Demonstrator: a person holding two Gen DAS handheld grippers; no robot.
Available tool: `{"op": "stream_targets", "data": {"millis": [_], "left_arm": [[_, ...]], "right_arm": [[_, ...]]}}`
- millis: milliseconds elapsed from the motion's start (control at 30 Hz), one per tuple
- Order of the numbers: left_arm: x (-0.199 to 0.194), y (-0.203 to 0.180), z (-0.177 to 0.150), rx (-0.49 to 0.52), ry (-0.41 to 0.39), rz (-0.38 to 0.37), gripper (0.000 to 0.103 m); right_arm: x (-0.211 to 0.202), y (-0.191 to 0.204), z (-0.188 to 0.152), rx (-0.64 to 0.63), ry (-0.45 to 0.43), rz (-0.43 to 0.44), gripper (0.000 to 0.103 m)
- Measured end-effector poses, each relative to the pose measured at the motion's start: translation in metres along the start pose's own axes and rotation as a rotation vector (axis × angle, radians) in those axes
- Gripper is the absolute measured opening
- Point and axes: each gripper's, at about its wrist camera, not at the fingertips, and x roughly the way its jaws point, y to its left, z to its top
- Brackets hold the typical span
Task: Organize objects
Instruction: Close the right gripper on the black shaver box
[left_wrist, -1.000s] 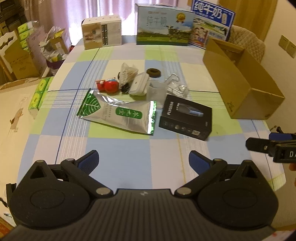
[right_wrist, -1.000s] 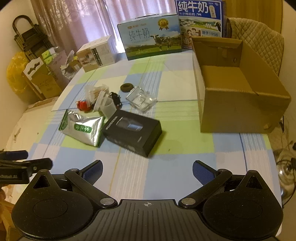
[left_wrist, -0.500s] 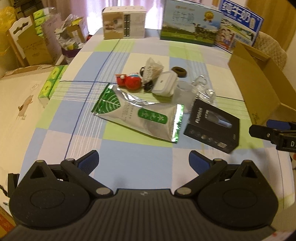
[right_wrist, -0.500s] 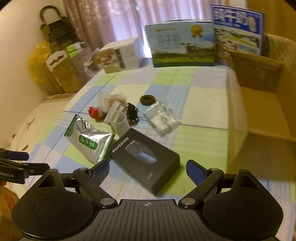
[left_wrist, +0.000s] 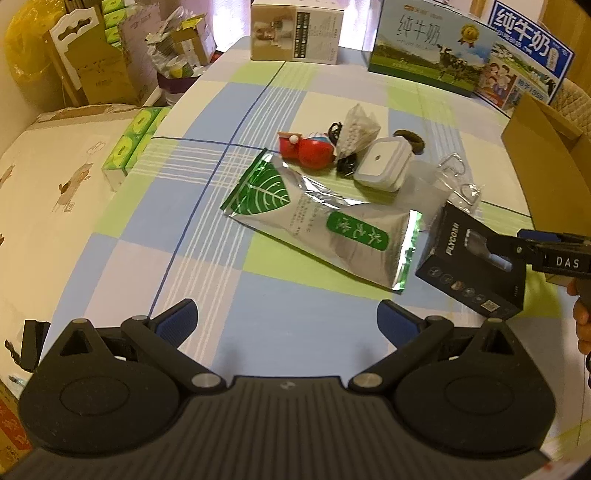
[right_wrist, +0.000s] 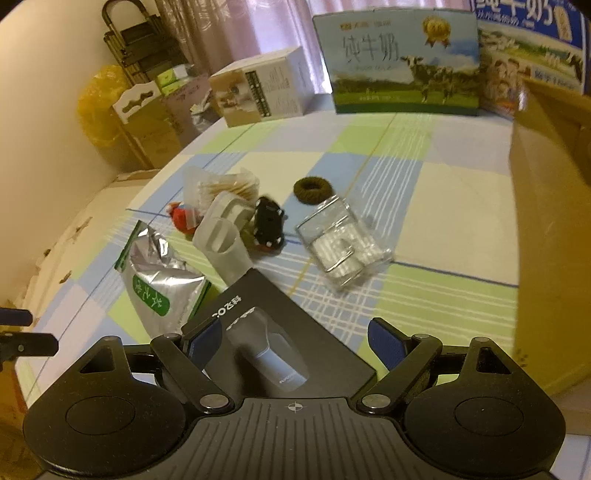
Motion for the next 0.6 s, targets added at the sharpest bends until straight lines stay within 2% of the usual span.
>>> {"op": "stream_targets", "data": {"millis": [300, 433, 600], "left_arm": [[0.009, 0.009, 0.004, -0.008, 0.006, 0.009, 0.102], [0.013, 0.008, 0.006, 0.004, 0.007, -0.002, 0.102], [0.016, 0.005, 0.008, 0.023, 0.002, -0.014, 0.102]], "right_arm": [[-0.012, 0.025, -0.026, -0.046, 0.075, 0.059, 0.084], [-0.017, 0.043, -0.029, -0.086, 0.074, 0.019, 0.084], [-0.001, 0.058, -0.021, -0.162, 0.081, -0.064, 0.084]]}}
